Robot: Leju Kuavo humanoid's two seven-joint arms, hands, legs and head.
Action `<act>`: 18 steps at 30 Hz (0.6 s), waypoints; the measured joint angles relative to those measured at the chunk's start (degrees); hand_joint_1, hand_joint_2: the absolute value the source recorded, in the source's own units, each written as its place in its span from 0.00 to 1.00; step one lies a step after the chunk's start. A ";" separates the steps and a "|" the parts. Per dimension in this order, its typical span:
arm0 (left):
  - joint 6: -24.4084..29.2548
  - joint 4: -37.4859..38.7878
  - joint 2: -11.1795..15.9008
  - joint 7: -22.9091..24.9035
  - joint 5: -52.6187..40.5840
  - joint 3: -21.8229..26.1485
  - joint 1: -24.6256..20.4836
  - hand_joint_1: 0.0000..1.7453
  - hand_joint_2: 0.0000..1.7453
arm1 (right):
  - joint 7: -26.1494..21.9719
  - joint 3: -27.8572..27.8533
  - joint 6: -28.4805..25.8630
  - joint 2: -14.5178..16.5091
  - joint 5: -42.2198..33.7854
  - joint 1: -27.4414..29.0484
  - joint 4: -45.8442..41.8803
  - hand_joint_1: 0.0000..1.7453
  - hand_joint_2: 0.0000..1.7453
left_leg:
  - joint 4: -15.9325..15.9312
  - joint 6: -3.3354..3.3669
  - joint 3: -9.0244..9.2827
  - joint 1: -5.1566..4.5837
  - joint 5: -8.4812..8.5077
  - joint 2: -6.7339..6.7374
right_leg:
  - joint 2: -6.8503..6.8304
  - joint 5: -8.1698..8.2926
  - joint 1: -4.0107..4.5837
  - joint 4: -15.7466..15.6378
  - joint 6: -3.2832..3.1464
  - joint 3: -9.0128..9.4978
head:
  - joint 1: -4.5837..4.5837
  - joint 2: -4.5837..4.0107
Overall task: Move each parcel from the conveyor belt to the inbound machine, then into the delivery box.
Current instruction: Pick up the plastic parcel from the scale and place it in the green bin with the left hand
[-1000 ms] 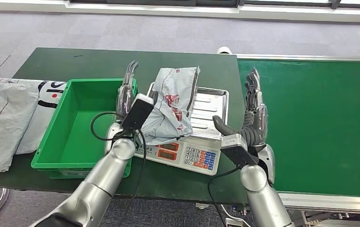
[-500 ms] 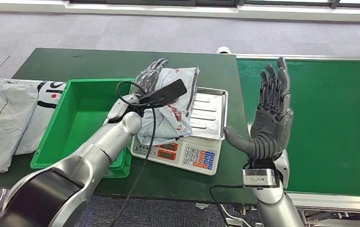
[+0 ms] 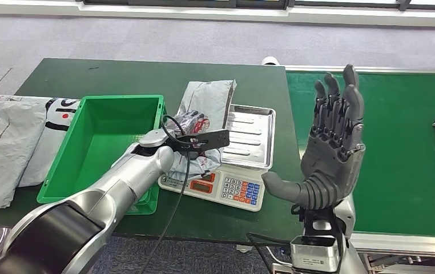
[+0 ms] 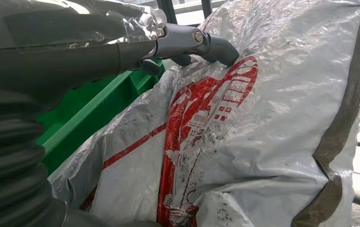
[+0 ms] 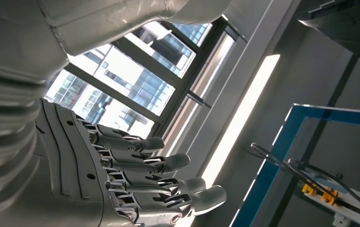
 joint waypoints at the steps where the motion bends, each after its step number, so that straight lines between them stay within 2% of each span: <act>1: -0.11 0.11 0.01 0.09 -0.02 -0.14 -0.03 0.00 1.00 | -0.01 0.09 0.01 0.00 -0.01 -0.02 -0.08 0.00 1.00 | 0.00 0.00 0.00 0.00 0.00 0.00 | 0.00 0.00 0.00 0.00 0.00 0.01 | 0.00 0.00; 9: -3.32 0.88 0.89 4.74 -0.93 -0.34 -0.54 0.00 1.00 | 0.60 1.00 1.87 1.08 1.03 -2.18 -0.16 0.00 1.00 | -0.01 -0.01 0.09 0.02 0.00 0.03 | 0.00 0.00 0.01 0.01 0.00 0.07 | -0.01 0.01; 10: -3.73 0.96 1.04 5.02 -1.02 -0.34 -0.65 0.19 1.00 | 0.67 1.17 1.88 1.25 1.10 -2.56 -0.15 0.00 1.00 | -0.01 -0.02 0.11 0.02 0.01 0.03 | 0.00 0.00 0.01 0.01 -0.01 0.08 | -0.01 0.01; 13: -4.78 1.19 1.40 5.41 -1.24 -0.34 -0.93 0.94 1.00 | 0.58 1.44 1.74 1.57 1.17 -3.19 -0.15 0.00 1.00 | -0.02 -0.05 0.14 0.05 0.02 0.03 | 0.00 0.00 0.01 0.02 -0.01 0.11 | 0.00 0.01; 14: -4.92 1.27 1.49 5.38 -1.38 -0.34 -0.95 1.00 1.00 | 0.55 1.50 1.62 1.64 1.21 -3.30 -0.14 0.00 1.00 | -0.02 -0.05 0.14 0.05 0.03 0.03 | 0.00 0.00 0.01 0.02 -0.01 0.11 | 0.00 0.01; 18: -2.53 1.46 1.61 4.01 -1.69 -0.34 -0.97 1.00 1.00 | 0.44 1.70 1.28 1.82 1.50 -3.45 -0.13 0.00 1.00 | -0.02 -0.08 0.15 0.06 0.05 0.02 | 0.00 0.02 0.02 0.02 -0.04 0.11 | 0.00 0.01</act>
